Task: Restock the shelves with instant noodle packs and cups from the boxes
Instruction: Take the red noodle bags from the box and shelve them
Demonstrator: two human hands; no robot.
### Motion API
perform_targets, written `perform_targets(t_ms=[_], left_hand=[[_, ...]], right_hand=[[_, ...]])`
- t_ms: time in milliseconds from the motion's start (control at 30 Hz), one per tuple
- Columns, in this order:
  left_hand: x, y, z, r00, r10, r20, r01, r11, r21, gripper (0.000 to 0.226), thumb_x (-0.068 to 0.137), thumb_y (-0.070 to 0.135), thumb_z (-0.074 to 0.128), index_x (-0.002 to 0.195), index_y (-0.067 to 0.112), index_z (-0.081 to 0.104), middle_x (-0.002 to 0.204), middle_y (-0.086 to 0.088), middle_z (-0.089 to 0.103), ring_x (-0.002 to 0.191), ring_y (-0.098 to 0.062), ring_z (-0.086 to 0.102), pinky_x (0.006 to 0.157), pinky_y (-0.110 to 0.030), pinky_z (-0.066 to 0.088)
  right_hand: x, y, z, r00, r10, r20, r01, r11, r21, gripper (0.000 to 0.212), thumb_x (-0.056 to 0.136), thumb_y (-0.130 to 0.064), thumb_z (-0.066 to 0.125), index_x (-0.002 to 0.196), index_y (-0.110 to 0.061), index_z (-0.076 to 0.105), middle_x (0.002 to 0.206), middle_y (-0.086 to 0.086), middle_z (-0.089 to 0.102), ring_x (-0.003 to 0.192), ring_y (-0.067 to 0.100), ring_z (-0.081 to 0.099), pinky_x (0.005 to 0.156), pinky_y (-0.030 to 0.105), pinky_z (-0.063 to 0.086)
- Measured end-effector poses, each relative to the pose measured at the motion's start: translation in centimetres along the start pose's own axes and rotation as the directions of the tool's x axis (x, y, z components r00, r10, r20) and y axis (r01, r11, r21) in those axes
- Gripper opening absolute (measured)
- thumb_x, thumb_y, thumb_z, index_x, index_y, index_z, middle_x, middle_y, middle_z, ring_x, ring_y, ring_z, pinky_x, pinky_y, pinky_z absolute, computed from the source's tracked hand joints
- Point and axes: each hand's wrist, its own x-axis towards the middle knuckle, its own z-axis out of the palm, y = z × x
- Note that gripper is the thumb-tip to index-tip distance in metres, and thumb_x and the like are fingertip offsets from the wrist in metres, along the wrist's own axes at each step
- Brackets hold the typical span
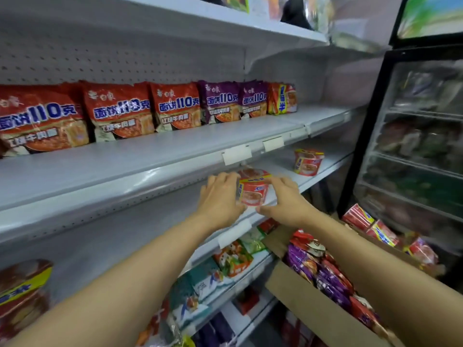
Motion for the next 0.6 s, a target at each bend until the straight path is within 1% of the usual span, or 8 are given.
perform_targets(t_ms=[100,167,233,433,600], left_hand=[[1.4,2.5,3.7,0.996,0.034,0.077,-0.033,0.999,-0.016,0.063,0.085,0.036,0.066,0.138,0.019,0.036,0.143,-0.005,0.038,0.131,-0.028,0.031,0.105,-0.04,0.033],[2.4,4.0,6.1,0.99,0.065,0.123,-0.061,0.997,-0.037,0.061,0.084,0.037,0.067,0.136,0.02,0.039,0.141,-0.005,0.04,0.129,-0.027,0.032,0.104,-0.041,0.034],[3.5,5.5,8.4,0.981,0.1,0.168,-0.093,0.994,-0.05,0.064,0.084,0.037,0.067,0.138,0.02,0.038,0.142,-0.004,0.04,0.13,-0.027,0.032,0.105,-0.04,0.033],[7.9,8.8,15.8,0.941,0.177,0.289,-0.151,0.982,-0.11,0.069,0.084,0.038,0.068,0.141,0.02,0.034,0.144,-0.004,0.038,0.133,-0.024,0.031,0.107,-0.04,0.034],[13.0,10.0,21.5,0.915,0.201,0.351,-0.159,0.976,-0.147,0.069,0.083,0.038,0.07,0.14,0.021,0.036,0.143,-0.002,0.042,0.132,-0.023,0.034,0.108,-0.039,0.033]], right_hand=[[-1.2,4.7,-0.5,0.995,0.099,0.004,-0.099,0.995,-0.001,0.071,0.083,-0.033,0.069,0.142,-0.018,0.033,0.139,0.009,0.029,0.135,0.028,0.022,0.109,0.034,0.027],[-1.9,7.7,-0.8,0.986,0.169,0.003,-0.169,0.986,-0.008,0.07,0.082,-0.035,0.07,0.141,-0.018,0.034,0.138,0.009,0.031,0.133,0.029,0.023,0.107,0.035,0.029],[-2.5,10.4,-1.0,0.969,0.248,0.001,-0.248,0.969,-0.01,0.07,0.082,-0.035,0.07,0.139,-0.017,0.035,0.139,0.011,0.031,0.131,0.029,0.026,0.105,0.036,0.029],[-2.7,18.2,-1.6,0.899,0.437,-0.025,-0.437,0.899,-0.006,0.067,0.081,-0.033,0.07,0.137,-0.017,0.036,0.14,0.011,0.031,0.132,0.027,0.025,0.105,0.033,0.028],[-0.8,24.3,-1.3,0.829,0.558,-0.029,-0.559,0.829,-0.01,0.073,0.083,-0.036,0.069,0.142,-0.017,0.031,0.149,0.008,0.024,0.138,0.026,0.02,0.111,0.035,0.024]])
